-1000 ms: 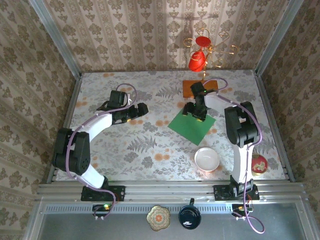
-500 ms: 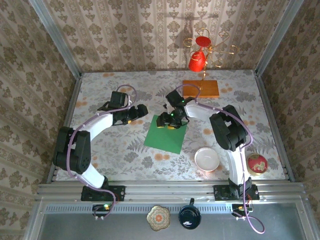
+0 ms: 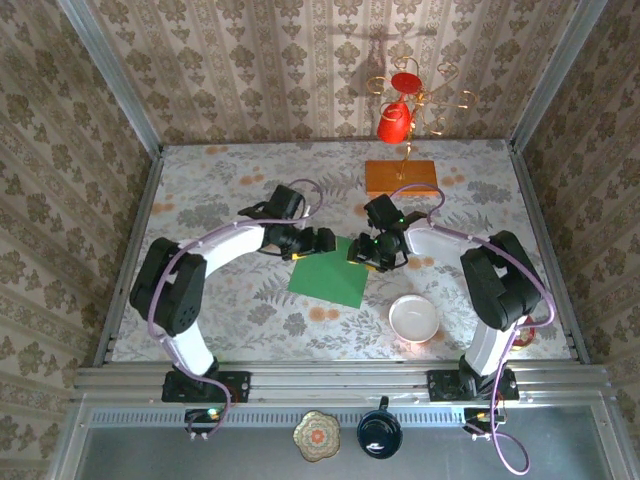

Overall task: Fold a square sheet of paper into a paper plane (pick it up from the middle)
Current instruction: First fold in half a square sheet of paper at the center of the table.

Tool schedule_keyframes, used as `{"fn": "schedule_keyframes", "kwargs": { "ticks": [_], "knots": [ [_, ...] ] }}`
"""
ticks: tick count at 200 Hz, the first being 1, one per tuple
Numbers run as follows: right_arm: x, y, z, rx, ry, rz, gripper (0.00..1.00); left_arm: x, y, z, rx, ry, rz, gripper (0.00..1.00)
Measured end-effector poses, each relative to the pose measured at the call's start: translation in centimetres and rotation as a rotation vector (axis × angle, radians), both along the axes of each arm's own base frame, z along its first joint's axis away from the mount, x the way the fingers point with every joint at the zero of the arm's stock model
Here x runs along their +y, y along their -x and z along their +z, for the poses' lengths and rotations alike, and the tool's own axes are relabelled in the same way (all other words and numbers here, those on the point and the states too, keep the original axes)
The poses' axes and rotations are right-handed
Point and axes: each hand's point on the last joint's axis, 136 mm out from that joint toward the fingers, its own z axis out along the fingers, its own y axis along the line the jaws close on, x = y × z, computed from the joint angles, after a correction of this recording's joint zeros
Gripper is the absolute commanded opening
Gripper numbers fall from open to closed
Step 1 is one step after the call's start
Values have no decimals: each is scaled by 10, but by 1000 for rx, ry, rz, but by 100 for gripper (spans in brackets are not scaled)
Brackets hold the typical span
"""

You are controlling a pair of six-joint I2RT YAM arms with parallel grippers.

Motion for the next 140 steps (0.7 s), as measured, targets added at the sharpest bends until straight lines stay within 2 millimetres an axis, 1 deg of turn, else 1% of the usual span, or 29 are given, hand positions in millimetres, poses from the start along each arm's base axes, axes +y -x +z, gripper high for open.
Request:
{"fn": "schedule_keyframes", "kwargs": {
  "ticks": [18,41,78,120,140],
  "knots": [
    [0,0,-7,17,5,-8,43,-8,2,-10,22,-22,-28,91],
    [-1,1,-15,35,12,-13,43,-12,5,-19,43,-42,-46,91],
    [-1,2,-22,55,19,-21,42,-10,4,-28,54,-63,-44,92],
    [1,-2,-23,51,4,-26,40,-6,1,-33,57,-76,-29,92],
    [1,-4,-23,52,-1,-28,40,-1,0,-38,66,-81,-11,92]
  ]
}}
